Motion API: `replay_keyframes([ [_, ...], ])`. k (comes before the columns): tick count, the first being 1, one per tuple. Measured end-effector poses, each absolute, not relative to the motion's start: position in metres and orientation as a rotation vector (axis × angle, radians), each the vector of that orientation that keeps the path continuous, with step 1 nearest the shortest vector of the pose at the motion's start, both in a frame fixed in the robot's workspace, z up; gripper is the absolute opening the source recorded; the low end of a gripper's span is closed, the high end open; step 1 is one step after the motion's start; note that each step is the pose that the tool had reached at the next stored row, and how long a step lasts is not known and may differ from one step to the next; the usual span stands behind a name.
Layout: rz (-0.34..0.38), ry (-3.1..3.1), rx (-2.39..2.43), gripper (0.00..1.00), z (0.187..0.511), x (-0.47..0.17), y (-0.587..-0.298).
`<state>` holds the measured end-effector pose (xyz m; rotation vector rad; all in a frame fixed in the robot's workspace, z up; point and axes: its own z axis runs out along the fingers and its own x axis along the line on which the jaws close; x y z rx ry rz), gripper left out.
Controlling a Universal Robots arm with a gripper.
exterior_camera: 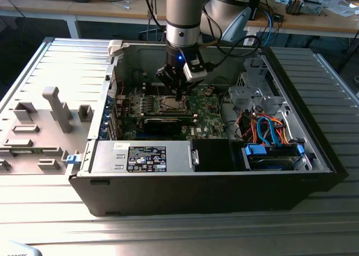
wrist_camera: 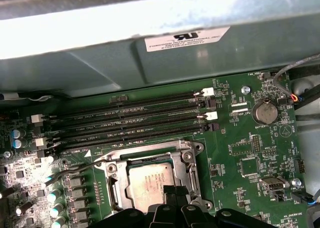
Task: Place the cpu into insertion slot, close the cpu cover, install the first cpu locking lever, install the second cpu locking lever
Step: 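Install the first cpu locking lever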
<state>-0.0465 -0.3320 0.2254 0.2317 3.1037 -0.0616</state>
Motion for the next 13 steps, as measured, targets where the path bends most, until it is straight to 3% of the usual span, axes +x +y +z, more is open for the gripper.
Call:
replay_keyframes([
  [13,-0.062,3.104,0.222,0.11,0.2254,-0.0465,-0.332],
])
